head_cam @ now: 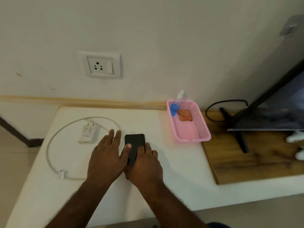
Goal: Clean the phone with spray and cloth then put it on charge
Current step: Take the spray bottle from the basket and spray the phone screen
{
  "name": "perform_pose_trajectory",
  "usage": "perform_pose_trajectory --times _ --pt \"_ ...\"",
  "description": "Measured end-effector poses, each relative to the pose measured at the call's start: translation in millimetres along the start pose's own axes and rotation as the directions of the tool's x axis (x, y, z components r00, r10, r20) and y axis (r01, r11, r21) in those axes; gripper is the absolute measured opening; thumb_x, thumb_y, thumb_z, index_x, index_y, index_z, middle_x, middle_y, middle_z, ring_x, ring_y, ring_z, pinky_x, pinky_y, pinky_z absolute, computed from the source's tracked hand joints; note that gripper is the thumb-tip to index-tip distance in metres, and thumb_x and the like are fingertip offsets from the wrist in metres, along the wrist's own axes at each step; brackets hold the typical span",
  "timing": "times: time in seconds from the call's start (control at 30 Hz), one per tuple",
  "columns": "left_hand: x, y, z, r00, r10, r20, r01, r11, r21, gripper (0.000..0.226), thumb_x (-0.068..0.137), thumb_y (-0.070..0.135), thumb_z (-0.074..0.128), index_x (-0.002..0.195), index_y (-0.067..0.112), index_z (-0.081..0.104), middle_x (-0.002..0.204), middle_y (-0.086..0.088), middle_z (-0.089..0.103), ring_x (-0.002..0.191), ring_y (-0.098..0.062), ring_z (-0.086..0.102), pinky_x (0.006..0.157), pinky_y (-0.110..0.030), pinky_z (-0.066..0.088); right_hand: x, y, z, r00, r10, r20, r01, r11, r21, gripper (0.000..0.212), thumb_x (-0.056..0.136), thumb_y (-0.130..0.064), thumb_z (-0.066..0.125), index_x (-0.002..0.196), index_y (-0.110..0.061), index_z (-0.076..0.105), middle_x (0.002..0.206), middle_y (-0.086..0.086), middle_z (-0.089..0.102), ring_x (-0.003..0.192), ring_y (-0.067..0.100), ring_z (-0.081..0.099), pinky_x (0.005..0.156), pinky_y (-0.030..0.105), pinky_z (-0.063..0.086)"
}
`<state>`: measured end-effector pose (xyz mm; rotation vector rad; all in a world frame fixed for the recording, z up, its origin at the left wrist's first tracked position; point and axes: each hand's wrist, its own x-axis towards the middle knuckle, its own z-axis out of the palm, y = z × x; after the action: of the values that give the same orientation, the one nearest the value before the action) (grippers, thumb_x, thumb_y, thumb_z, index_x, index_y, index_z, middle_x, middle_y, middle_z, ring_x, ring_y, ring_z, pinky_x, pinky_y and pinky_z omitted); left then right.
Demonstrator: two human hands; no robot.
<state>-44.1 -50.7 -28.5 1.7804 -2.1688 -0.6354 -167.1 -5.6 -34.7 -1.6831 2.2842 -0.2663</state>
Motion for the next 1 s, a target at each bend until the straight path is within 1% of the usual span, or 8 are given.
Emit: perform_pose_trajectory --times 0.17,0.27,0.37,0.47,0.57,0.73,0.9,1.0 --pt "-1 -2 1 1.000 0.002 0.000 -0.002 1.000 -0.028 0.082 0.090 0.071 0.017 0.159 0.025 0.021 0.166 -0.003 0.021 0.152 -0.022 0.023 0.120 -0.042 0.025 43 33 -67 0.959 0.080 -0.271 -0.018 0.975 0.223 0.058 0.083 -0.067 0.055 0.120 -0.023 0.058 0.115 -0.005 0.064 0.103 0.015 0.062 0.085 0.030 0.052" --pt "-2 -2 1 1.000 -0.004 0.004 0.004 0.999 -0.049 0.082 0.090 0.071 0.018 0.158 0.026 0.021 0.166 -0.002 0.023 0.151 -0.022 0.024 0.120 -0.041 0.025 84 60 -106 0.890 0.206 -0.407 -0.069 0.942 0.327 0.041 0.086 -0.057 0.061 0.105 -0.021 0.060 0.093 -0.008 0.065 0.081 0.013 0.064 0.063 0.020 0.047" --pt "-2 0 1 1.000 -0.003 0.005 0.003 0.999 -0.039 0.081 0.090 0.070 0.019 0.158 0.027 0.022 0.165 -0.002 0.023 0.151 -0.022 0.025 0.120 -0.043 0.025 128 86 -125 0.877 0.306 -0.372 -0.154 0.910 0.385 0.037 0.088 -0.048 0.065 0.105 -0.016 0.056 0.094 -0.003 0.066 0.077 0.015 0.060 0.062 0.021 0.040" --pt "0 0 2 1.000 -0.004 0.004 0.004 1.000 -0.011 0.082 0.089 0.071 0.018 0.158 0.027 0.023 0.165 -0.004 0.024 0.150 -0.023 0.027 0.120 -0.043 0.027 161 104 -127 0.892 0.355 -0.279 -0.221 0.881 0.418 0.051 0.085 -0.052 0.067 0.112 -0.013 0.051 0.103 0.004 0.068 0.078 0.022 0.067 0.070 0.033 0.056" --pt "1 -2 3 1.000 -0.012 0.002 0.012 1.000 0.002 0.083 0.088 0.071 0.018 0.158 0.027 0.023 0.165 -0.004 0.025 0.150 -0.024 0.028 0.119 -0.043 0.029 182 111 -118 0.918 0.322 -0.231 -0.216 0.896 0.388 0.059 0.081 -0.057 0.068 0.116 -0.013 0.051 0.105 0.005 0.068 0.082 0.028 0.069 0.075 0.044 0.059" --pt "2 -2 3 1.000 -0.012 -0.006 0.012 1.000 0.006 0.083 0.088 0.072 0.015 0.158 0.028 0.020 0.166 -0.002 0.022 0.151 -0.022 0.026 0.119 -0.041 0.026 201 116 -100 0.940 0.270 -0.210 -0.182 0.915 0.361 0.049 0.086 -0.052 0.066 0.121 -0.019 0.054 0.108 0.001 0.069 0.091 0.023 0.064 0.082 0.039 0.057" --pt "2 -1 4 1.000 -0.016 -0.006 0.016 1.000 -0.005 0.090 0.083 0.077 0.006 0.159 0.029 0.015 0.167 0.000 0.016 0.153 -0.020 0.019 0.121 -0.039 0.022 207 120 -93 0.934 0.243 -0.263 -0.148 0.931 0.334 0.042 0.087 -0.049 0.066 0.115 -0.019 0.057 0.096 -0.002 0.066 0.088 0.022 0.062 0.072 0.029 0.043" --pt "2 -3 3 0.999 -0.026 -0.029 0.025 1.000 -0.013 0.091 0.083 0.077 0.005 0.159 0.028 0.017 0.167 -0.001 0.018 0.152 -0.020 0.020 0.121 -0.037 0.021 199 119 -96 0.911 0.247 -0.330 -0.108 0.916 0.386 0.037 0.084 -0.048 0.069 0.105 -0.021 0.057 0.092 -0.004 0.064 0.086 0.024 0.064 0.072 0.032 0.051"
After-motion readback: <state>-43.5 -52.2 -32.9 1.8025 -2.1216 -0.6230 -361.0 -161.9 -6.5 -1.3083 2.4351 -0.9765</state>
